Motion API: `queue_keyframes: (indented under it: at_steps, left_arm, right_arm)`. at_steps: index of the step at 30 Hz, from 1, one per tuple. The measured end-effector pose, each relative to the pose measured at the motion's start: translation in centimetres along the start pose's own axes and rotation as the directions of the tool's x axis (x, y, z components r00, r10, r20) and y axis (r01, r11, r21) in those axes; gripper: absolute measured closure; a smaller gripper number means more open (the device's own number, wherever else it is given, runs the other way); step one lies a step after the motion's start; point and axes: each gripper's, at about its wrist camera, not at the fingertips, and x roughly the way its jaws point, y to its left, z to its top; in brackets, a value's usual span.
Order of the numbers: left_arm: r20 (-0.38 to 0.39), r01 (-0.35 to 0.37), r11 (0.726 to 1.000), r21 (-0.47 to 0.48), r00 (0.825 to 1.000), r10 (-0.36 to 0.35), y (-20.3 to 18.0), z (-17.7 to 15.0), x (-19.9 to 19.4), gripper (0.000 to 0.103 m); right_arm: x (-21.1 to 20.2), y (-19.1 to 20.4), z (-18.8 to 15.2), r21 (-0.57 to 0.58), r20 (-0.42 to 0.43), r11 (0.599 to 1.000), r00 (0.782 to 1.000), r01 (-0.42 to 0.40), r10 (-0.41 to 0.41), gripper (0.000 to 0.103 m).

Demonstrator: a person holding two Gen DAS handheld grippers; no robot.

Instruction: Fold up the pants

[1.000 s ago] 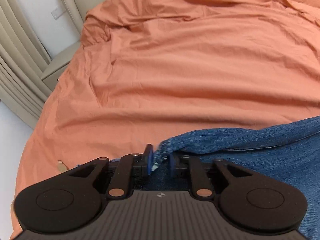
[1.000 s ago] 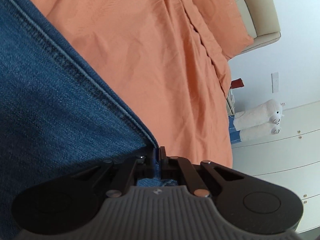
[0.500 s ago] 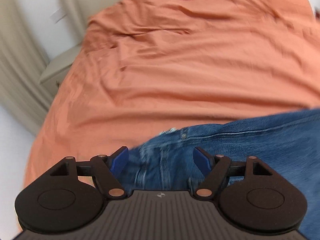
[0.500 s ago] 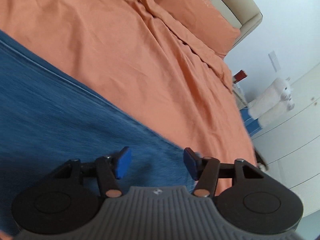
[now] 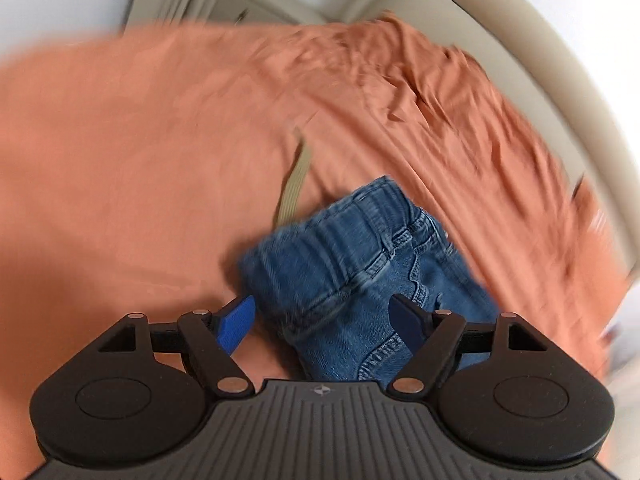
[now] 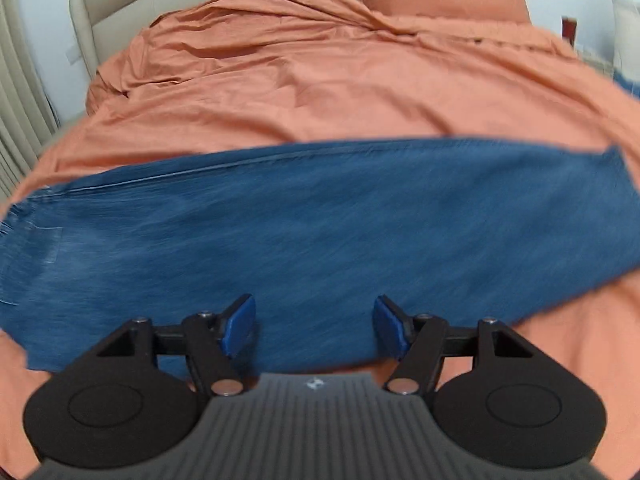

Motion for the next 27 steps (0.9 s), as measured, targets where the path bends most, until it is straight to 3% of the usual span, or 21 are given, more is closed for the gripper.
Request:
queue_keyframes:
  at_steps: [4,7,8,10,12,15,19,22,25,27]
  left_arm:
    - [0.012,0.086,0.981,-0.175,0.996,-0.085,2.4,-0.5,2.8,0.018]
    - [0.024,0.104,0.971,-0.214,0.995,-0.101,2.6,0.1,3.5,0.049]
    - [0.032,0.062,0.980,-0.187,0.998,-0.057,2.3,0.3,3.0,0.073]
    - [0.077,0.035,0.997,-0.064,0.997,-0.030,0.0,0.9,1.5,0.083]
    - [0.137,0.009,0.995,0.095,0.990,-0.022,-3.0,0.8,-0.9,0.085]
    - [0.151,-0.068,0.978,0.200,0.988,0.038,-4.9,1.2,-1.7,0.085]
    - [0.080,-0.200,0.952,0.234,0.979,0.186,-2.7,1.1,3.5,0.085]
    - [0.039,-0.223,0.945,0.240,0.975,0.221,-1.1,0.3,6.0,0.082]
    - [0.030,-0.254,0.927,0.274,0.966,0.256,-1.9,0.2,6.2,0.070]
    - [0.019,-0.268,0.920,0.288,0.962,0.274,-2.3,0.7,5.6,0.054]
  right_arm:
    - [-0.9,1.9,-0.8,0.007,0.002,1.000,1.000,0.011,-0.011,0.041]
    - [-2.2,1.8,-0.6,0.015,0.013,0.999,0.999,0.043,-0.043,0.041]
    - [-2.6,1.5,-0.5,0.022,0.014,0.998,0.998,0.059,-0.060,0.041]
    - [-3.3,0.8,-0.3,0.022,0.016,0.996,0.996,0.092,-0.092,0.041]
    - [-4.2,0.2,-0.7,0.002,0.015,0.991,0.990,0.137,-0.137,0.041]
    - [-5.2,-1.3,-1.0,0.010,0.008,0.980,0.980,0.199,-0.199,0.041]
    - [-6.9,-4.0,-1.3,0.133,-0.010,0.970,0.978,0.206,-0.206,0.042]
    - [-8.6,-5.4,-1.3,0.170,0.004,0.965,0.979,0.198,-0.202,0.042]
    - [-10.3,-6.9,-1.1,0.179,0.021,0.959,0.973,0.221,-0.229,0.041]
    - [-11.2,-8.4,-1.1,0.206,0.024,0.950,0.969,0.236,-0.246,0.041]
